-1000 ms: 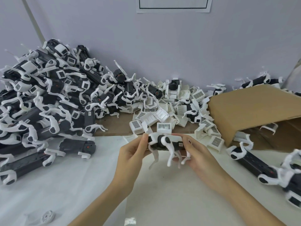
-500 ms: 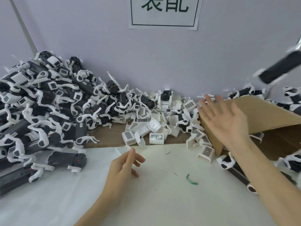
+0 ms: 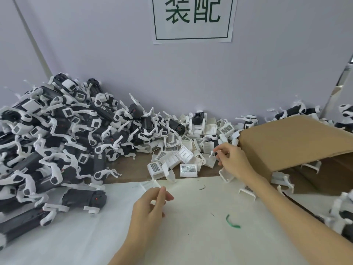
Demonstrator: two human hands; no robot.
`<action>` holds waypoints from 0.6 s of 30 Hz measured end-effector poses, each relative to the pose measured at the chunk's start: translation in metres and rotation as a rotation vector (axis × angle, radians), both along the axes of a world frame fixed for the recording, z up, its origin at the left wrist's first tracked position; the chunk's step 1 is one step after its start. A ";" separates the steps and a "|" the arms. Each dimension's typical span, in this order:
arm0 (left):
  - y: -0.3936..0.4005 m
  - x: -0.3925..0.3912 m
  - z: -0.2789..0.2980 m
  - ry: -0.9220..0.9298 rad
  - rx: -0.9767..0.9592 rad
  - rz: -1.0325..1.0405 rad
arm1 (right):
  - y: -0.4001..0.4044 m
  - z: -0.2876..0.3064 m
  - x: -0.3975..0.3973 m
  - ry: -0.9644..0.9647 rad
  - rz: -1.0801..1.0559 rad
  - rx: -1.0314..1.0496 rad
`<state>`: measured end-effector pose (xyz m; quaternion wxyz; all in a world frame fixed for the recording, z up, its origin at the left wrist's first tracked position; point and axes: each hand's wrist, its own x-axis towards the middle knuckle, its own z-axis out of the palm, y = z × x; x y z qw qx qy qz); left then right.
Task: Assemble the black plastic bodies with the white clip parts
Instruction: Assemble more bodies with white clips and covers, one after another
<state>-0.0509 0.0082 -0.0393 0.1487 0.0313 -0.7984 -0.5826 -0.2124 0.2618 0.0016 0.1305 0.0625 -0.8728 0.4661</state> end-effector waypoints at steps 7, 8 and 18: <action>-0.068 -0.046 0.000 0.094 -1.188 0.435 | -0.024 -0.044 0.003 0.118 0.062 0.074; -0.077 -0.056 0.006 0.057 -1.227 0.446 | -0.026 -0.049 0.004 0.156 0.054 0.087; -0.054 -0.189 0.067 0.137 -1.355 0.134 | -0.026 -0.055 0.007 0.260 0.046 0.138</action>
